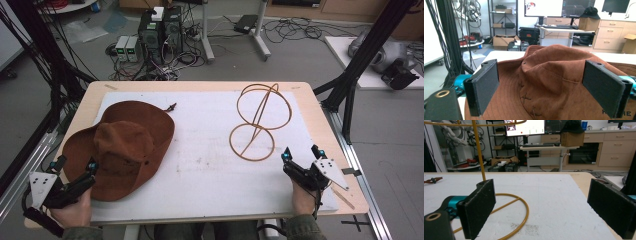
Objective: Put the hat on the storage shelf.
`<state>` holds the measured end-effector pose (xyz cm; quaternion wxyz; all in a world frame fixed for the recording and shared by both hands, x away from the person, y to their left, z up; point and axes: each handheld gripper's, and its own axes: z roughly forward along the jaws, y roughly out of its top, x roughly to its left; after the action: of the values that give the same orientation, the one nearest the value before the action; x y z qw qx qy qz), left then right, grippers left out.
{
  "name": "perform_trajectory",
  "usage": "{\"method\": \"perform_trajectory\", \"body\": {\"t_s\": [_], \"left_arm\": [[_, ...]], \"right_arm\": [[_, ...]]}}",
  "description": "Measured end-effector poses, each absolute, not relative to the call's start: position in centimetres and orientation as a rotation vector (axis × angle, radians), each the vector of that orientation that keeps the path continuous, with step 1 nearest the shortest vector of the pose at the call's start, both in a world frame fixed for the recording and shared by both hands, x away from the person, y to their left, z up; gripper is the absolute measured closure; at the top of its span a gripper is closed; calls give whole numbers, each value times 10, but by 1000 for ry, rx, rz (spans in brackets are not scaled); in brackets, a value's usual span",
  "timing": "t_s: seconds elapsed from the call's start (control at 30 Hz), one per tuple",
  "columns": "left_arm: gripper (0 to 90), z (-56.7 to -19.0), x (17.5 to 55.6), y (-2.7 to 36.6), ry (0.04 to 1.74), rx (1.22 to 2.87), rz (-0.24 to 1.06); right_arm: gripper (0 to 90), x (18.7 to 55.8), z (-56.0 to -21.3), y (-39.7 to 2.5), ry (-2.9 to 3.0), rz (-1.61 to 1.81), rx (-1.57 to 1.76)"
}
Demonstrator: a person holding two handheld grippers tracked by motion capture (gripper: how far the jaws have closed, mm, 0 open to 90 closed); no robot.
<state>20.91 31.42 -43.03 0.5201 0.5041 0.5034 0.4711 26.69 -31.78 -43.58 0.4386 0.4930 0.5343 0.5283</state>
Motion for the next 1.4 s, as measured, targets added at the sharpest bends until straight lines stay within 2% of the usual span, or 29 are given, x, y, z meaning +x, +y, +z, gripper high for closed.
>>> {"method": "perform_trajectory", "body": {"t_s": [0.6, 1.0, 1.4], "left_arm": [[144, -424, 209, 314, 1155, 1245, 1100], [145, -412, 218, 319, 1104, 1349, 989], [145, -414, 234, 315, 1115, 1554, 876]], "right_arm": [[74, 268, -436, -318, 1338, 1308, 1220], [74, 269, -437, -317, 1353, 1313, 1219], [74, 269, -437, -315, 1372, 1319, 1212]]}}
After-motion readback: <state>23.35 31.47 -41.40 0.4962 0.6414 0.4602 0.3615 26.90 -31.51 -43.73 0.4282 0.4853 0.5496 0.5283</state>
